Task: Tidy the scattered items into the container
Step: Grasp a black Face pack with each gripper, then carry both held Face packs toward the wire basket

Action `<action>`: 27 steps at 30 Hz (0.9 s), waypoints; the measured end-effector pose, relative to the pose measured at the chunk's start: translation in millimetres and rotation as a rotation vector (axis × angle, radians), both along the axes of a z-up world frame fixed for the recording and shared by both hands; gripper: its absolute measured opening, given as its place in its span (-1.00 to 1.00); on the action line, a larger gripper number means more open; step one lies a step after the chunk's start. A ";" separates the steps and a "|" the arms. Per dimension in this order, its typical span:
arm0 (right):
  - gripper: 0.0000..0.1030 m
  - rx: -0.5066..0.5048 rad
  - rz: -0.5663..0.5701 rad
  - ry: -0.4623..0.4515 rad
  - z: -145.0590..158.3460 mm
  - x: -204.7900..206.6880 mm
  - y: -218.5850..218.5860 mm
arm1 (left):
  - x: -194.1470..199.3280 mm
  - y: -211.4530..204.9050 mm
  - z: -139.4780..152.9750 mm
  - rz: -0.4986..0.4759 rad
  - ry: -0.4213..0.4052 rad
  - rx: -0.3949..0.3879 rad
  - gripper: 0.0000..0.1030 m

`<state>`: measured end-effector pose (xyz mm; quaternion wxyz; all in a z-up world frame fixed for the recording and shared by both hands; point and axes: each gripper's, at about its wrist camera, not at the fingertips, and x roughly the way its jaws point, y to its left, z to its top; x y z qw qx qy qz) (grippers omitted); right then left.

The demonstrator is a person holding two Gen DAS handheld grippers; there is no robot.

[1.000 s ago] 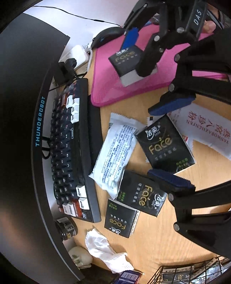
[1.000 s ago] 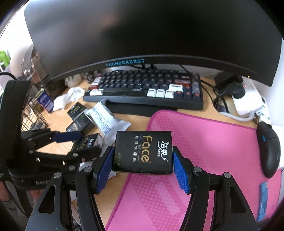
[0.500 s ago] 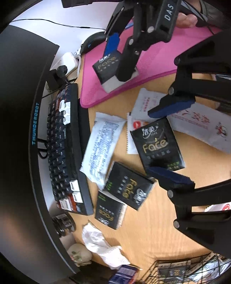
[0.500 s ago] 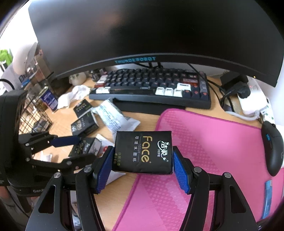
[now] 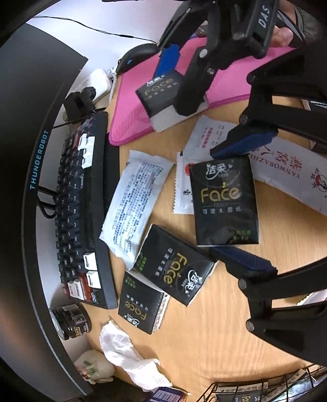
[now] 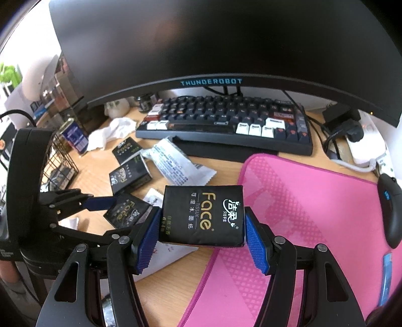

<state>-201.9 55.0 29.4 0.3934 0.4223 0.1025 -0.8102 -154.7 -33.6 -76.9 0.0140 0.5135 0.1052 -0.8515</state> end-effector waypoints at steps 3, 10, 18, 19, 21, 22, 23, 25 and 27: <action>0.23 -0.004 0.001 -0.017 -4.6 -3.4 0.5 | -0.8 0.1 -1.0 0.005 0.012 -0.007 0.42; 0.23 -0.004 0.020 -0.019 -8.3 -2.4 -1.0 | 2.0 6.3 2.4 -0.019 0.018 -0.029 0.34; 0.23 -0.033 0.013 0.015 16.5 8.9 3.2 | 21.2 7.9 39.7 -0.009 0.105 -0.068 0.34; 0.23 -0.038 0.014 0.023 22.6 12.4 3.5 | 27.0 7.4 48.3 -0.005 0.124 -0.074 0.34; 0.23 -0.048 0.020 0.044 34.8 19.8 3.1 | 36.1 5.3 60.2 0.003 0.150 -0.079 0.34; 0.23 -0.053 0.026 0.060 43.0 25.5 1.6 | 41.4 4.3 66.6 0.009 0.164 -0.084 0.34; 0.23 -0.057 0.031 0.070 48.5 30.1 0.0 | 48.0 2.6 73.5 0.019 0.179 -0.089 0.34; 0.23 -0.071 0.051 0.093 63.5 42.5 -6.2 | 63.7 -3.5 88.5 0.045 0.214 -0.099 0.34; 0.23 -0.084 0.077 0.111 76.3 54.9 -15.1 | 77.9 -12.3 100.9 0.070 0.238 -0.110 0.34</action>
